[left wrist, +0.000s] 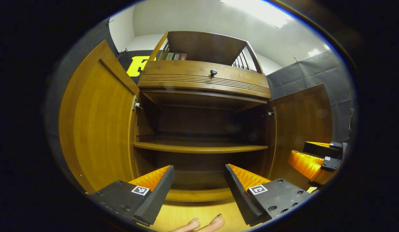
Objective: Open the right door of the double-door shoe cabinet with the right hand, and open the left door with the left hand.
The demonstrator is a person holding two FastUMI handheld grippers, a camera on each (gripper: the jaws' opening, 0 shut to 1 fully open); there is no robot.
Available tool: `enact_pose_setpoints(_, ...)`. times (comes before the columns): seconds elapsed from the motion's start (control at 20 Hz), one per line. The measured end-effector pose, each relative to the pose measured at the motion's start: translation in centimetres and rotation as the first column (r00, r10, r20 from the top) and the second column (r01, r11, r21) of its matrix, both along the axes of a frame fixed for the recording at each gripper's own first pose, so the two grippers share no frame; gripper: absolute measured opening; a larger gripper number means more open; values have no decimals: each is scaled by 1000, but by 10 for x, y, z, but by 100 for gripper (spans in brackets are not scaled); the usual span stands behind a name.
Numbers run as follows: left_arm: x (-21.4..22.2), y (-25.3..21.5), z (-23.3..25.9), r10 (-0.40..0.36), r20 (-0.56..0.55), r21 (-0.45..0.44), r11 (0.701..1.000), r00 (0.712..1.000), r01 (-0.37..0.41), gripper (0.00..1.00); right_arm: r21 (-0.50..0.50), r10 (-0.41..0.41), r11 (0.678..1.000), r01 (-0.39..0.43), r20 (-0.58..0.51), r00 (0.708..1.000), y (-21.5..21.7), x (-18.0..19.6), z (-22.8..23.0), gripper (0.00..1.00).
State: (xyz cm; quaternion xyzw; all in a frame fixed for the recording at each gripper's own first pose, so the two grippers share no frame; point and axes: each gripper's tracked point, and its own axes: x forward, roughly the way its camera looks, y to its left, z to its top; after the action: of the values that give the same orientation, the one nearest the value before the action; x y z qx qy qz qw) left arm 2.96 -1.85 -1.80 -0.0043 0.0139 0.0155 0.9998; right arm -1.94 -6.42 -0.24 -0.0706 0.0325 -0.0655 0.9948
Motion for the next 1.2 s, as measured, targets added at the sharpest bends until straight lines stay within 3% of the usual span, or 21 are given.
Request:
enact_pose_setpoints(0.55, 6, 3, -3, -27, -8, -36, 999, 1000, 27, 96, 38, 7, 999, -7, 0, 1000, 4, 4, -4, 97)
enact_pose_setpoints(1.2, 5, 14, 0, 0, 7, -21, 1000, 1000, 0, 95, 43, 14, 999, -14, 0, 1000, 12, 8, -6, 96)
